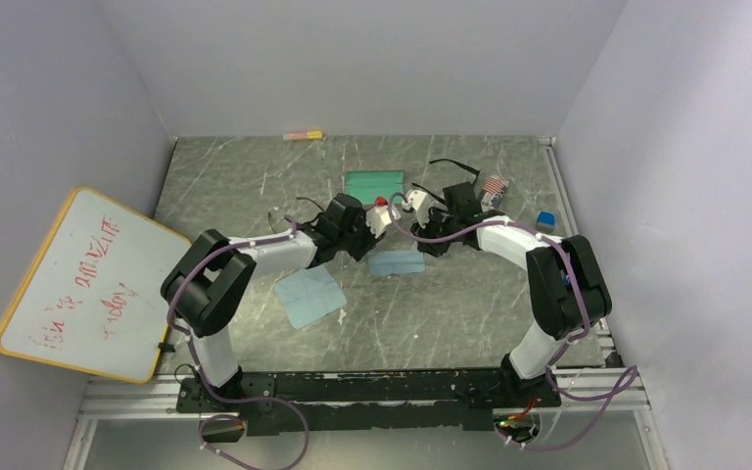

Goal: Organize the sunglasses
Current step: Fold the glasses cleaning cloth at the center of the board.

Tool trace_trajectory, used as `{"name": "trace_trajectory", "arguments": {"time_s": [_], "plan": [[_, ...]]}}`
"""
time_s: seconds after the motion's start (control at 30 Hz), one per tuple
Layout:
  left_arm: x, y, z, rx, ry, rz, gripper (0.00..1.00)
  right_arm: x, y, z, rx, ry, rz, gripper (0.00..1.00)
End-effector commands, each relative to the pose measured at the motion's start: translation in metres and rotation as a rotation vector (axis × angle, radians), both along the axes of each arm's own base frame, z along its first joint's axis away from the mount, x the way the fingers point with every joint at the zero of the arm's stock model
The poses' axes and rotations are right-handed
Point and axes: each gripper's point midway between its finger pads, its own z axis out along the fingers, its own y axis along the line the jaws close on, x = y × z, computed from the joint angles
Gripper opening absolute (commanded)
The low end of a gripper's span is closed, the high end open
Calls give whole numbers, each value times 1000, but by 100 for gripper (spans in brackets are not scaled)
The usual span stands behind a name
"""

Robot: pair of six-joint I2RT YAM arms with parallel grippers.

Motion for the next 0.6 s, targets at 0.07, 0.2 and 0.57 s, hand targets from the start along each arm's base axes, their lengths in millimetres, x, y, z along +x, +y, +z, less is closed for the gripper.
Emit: {"name": "trace_trajectory", "arguments": {"time_s": [0.07, 0.2, 0.57], "plan": [[39, -1, 5, 34, -80, 132, 30, 50, -2, 29, 17, -150, -146, 30], [40, -2, -7, 56, -57, 123, 30, 54, -3, 20, -4, -150, -160, 30], [24, -7, -6, 30, -31, 48, 30, 41, 4, 4, -38, -118, -99, 29]]}}
